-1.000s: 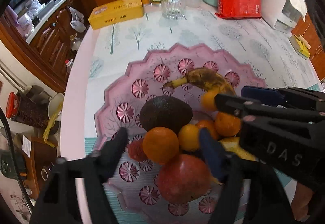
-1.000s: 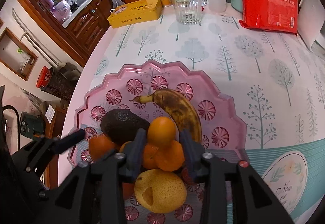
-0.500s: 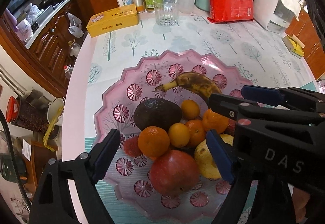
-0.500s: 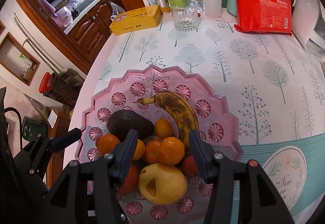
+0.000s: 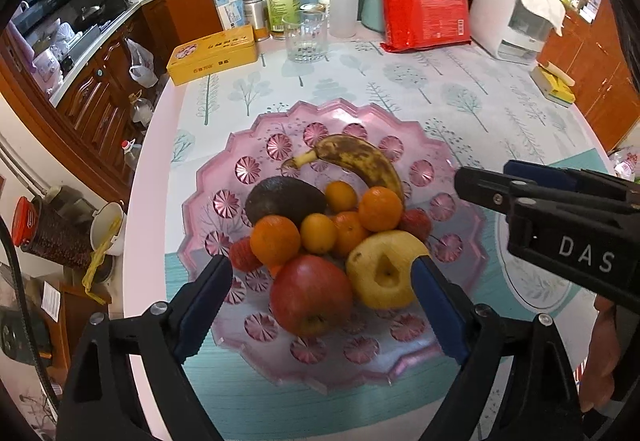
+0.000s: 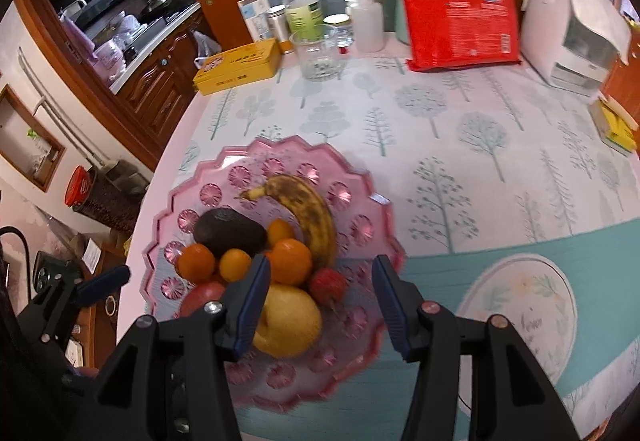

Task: Organize fruits

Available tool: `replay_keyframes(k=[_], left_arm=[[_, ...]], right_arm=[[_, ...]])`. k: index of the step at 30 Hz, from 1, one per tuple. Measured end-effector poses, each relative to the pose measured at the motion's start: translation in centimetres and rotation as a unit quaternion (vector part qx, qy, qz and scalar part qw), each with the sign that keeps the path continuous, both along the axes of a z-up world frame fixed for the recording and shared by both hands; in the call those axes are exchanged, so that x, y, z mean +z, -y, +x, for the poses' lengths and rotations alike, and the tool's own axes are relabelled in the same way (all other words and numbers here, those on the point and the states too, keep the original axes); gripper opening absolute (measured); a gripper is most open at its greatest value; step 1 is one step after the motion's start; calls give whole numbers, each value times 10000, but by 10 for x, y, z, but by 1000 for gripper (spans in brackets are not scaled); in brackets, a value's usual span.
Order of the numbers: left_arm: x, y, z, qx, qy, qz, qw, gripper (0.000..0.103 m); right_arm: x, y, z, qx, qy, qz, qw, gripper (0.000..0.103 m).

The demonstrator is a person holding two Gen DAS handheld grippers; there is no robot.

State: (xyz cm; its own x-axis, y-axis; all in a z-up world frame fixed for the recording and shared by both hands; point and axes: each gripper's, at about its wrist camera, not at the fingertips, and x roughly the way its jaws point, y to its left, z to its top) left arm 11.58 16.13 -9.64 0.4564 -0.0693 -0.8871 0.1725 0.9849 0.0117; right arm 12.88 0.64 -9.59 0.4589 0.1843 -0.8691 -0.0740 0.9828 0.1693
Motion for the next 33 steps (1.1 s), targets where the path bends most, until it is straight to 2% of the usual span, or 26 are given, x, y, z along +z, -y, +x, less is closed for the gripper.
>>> replay_keyframes(k=[10,17,23,26,33], left_arm=[[11,20,-40,-50,-14,-152,9999,90],[33,41,-66,-40,219,-186,9996,90],[55,63,-90,31,401,-127,9991,90],[67,74,-103,99,545,-41,9985,93],[81,97,-124,415,629,-130,9971,95]], right_arm=[[6,39,-56,-242,145,-299,9992,55],[18,68,-96,-295,402,-668,9965,59],[33,92,-128,-301,417,-538,9972,59],[44,100,-142,-246,482,-498,9973,59],[67,122,-163,-159,713,-573,9957,69]])
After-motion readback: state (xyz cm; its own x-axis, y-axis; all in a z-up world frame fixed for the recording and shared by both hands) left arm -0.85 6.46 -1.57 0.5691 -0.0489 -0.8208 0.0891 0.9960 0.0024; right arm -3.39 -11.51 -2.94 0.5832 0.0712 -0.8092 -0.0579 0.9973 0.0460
